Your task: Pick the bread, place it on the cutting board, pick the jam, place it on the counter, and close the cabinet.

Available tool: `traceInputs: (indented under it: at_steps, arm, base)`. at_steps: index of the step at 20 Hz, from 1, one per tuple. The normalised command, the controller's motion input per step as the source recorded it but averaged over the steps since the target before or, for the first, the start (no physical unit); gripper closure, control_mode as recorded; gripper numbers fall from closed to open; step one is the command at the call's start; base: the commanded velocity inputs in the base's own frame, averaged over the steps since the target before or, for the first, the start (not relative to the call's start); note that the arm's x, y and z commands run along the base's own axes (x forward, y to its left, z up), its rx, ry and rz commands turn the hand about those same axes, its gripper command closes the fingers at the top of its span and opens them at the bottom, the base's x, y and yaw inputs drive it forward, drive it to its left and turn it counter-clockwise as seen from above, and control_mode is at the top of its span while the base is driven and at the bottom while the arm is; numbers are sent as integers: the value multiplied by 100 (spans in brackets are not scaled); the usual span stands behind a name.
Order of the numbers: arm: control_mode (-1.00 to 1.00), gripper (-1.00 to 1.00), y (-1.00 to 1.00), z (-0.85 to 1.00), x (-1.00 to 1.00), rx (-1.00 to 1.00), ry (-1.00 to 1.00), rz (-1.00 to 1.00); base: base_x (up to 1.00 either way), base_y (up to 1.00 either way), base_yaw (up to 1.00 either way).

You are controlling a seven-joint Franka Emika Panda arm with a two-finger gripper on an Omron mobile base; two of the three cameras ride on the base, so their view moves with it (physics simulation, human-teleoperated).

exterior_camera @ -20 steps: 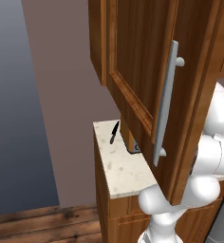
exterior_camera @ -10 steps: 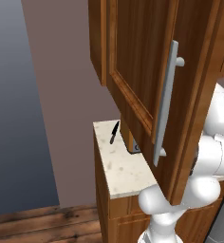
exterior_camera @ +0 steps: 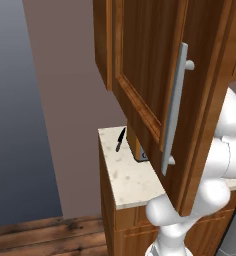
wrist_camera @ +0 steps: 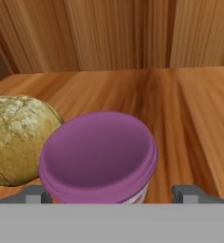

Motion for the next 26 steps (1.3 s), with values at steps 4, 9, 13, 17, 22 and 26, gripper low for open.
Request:
traceInputs:
  at_steps: [4, 9, 13, 17, 22, 26]
  arm:
    - [-100, -100, 0, 0, 24, 0, 0, 0]
    - [-100, -100, 0, 0, 12, 0, 0, 0]
    - [-100, 100, 3, 0, 5, 0, 0, 0]
    - [-100, 100, 5, 0, 4, 0, 0, 0]
    - [-100, 100, 2, 0, 1, 0, 0, 0]
    - [-100, 100, 0, 0, 0, 0, 0, 3]
  base:
    - [0, 0, 0]
    - [0, 0, 0]
    - [0, 0, 0]
    - [0, 0, 0]
    - [0, 0, 0]
    - [0, 0, 0]
